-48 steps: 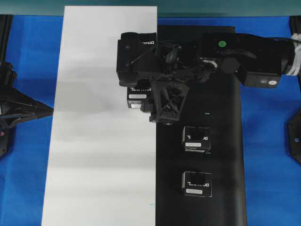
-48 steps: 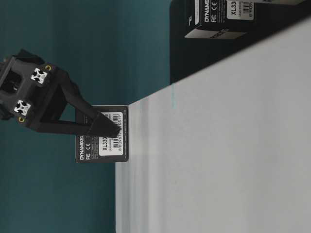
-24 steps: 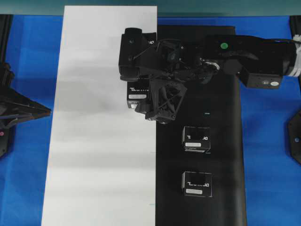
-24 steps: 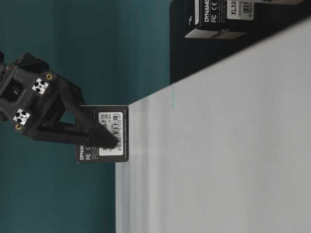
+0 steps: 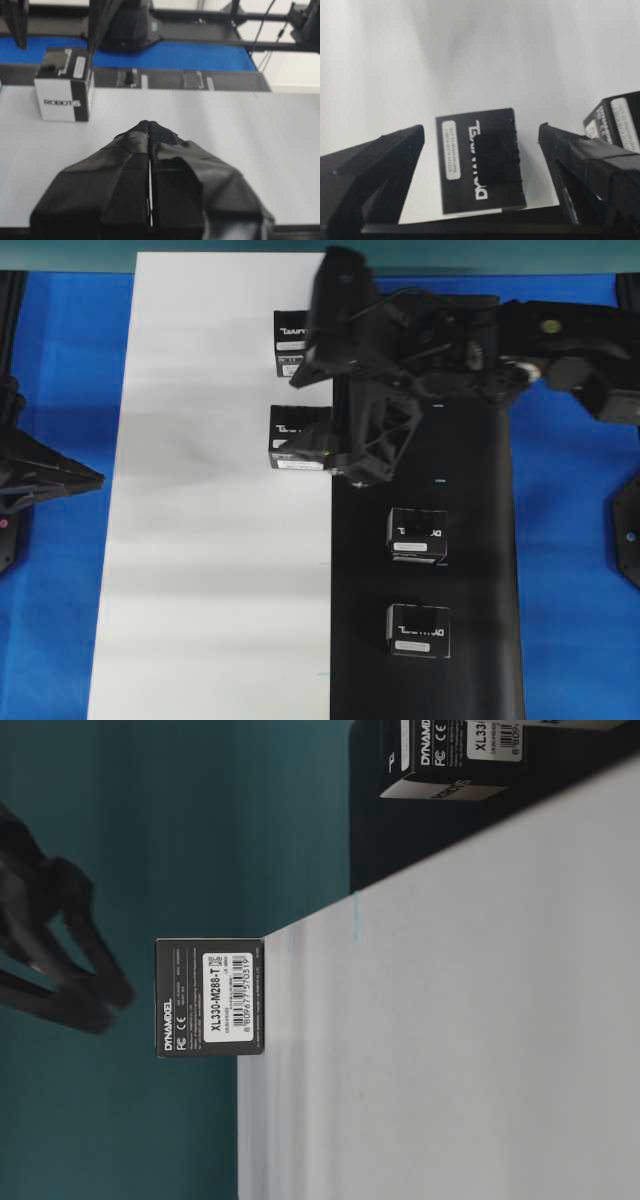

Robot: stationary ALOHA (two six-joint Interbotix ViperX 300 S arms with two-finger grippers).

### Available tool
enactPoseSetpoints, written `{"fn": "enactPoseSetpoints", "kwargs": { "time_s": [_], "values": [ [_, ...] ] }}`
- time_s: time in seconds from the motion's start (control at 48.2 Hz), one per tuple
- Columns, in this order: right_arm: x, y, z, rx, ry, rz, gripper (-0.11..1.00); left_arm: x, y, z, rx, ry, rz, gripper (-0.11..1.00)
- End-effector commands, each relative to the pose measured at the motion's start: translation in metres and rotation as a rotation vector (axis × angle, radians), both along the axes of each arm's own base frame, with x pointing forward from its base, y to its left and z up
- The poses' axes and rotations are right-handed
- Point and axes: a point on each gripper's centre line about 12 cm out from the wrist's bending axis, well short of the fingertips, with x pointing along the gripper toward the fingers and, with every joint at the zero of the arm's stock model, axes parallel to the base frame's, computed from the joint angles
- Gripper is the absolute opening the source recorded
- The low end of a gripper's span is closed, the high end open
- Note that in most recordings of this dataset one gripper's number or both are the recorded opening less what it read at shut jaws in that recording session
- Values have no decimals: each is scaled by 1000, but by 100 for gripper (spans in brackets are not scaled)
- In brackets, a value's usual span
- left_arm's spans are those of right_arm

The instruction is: Place the box from the black base onto the white base.

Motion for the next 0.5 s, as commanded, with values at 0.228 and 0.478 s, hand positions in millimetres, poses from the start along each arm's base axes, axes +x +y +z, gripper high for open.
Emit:
{"fn": "enactPoseSetpoints", "kwargs": {
  "time_s": [0.228,0.478],
  "values": [
    [-38,6,-1,-6,-61,-10,100,0,-1,13,-1,-32,-4,-4],
    [-66,11,0,-20,-130,-14,100,0,-1,15,-18,-43,-3,-4]
  ]
}}
